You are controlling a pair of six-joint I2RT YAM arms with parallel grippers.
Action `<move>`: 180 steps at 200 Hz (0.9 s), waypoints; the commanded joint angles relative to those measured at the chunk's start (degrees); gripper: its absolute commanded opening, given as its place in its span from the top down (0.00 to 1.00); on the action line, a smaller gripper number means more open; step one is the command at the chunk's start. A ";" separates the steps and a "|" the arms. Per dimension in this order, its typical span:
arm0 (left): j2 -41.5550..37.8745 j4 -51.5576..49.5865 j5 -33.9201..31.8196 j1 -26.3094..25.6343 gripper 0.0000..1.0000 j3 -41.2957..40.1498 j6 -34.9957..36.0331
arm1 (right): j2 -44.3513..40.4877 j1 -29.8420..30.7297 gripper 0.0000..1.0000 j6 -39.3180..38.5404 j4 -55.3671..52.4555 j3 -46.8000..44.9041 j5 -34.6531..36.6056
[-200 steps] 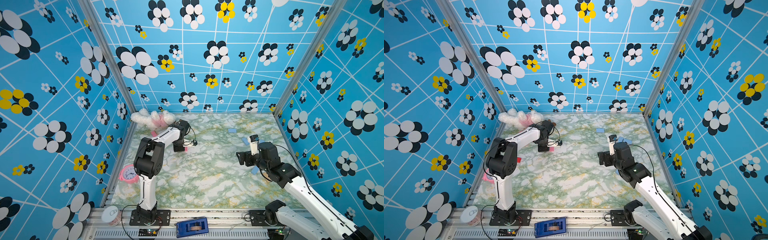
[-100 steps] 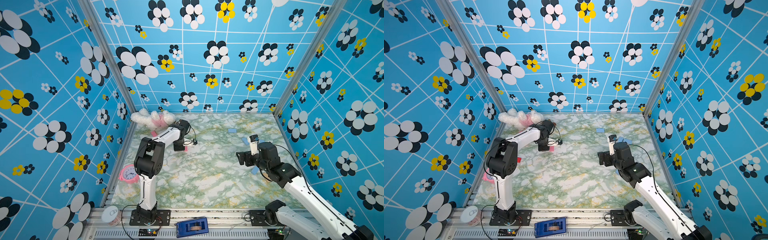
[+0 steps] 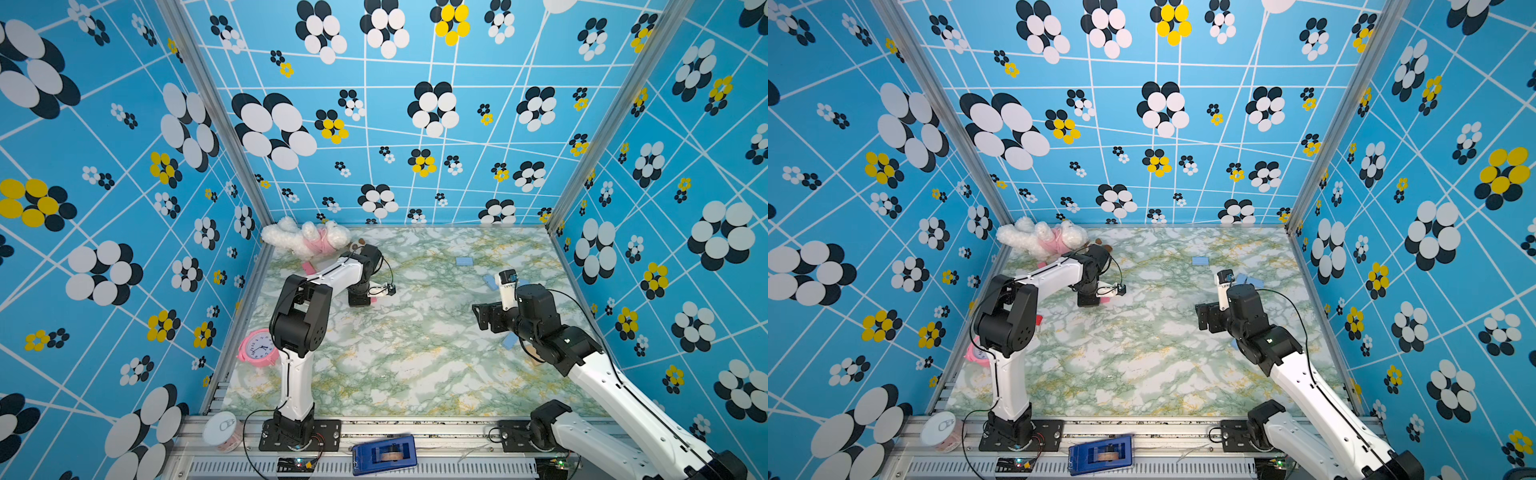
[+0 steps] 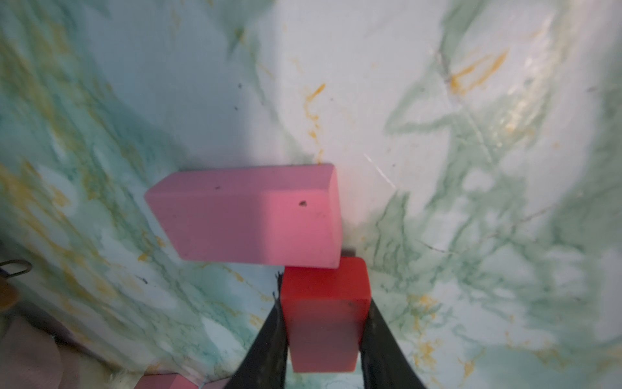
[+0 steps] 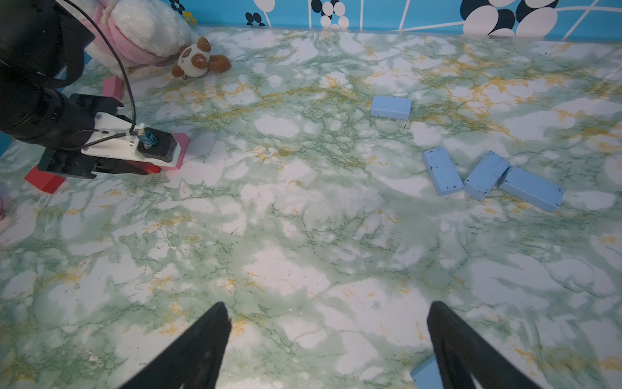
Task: Assemble the letter t with building blocks
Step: Assemble the building block at the center of the board.
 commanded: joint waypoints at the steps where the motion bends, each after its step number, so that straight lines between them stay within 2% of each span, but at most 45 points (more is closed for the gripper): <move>1: 1.50 -1.00 0.18 -0.76 0.89 -0.51 -0.16 | -0.20 0.45 0.05 -0.31 1.25 0.56 -0.51; 180: 3.53 -1.89 0.71 -0.49 0.68 2.83 -4.66 | -1.58 0.49 0.05 0.05 1.35 0.09 -0.83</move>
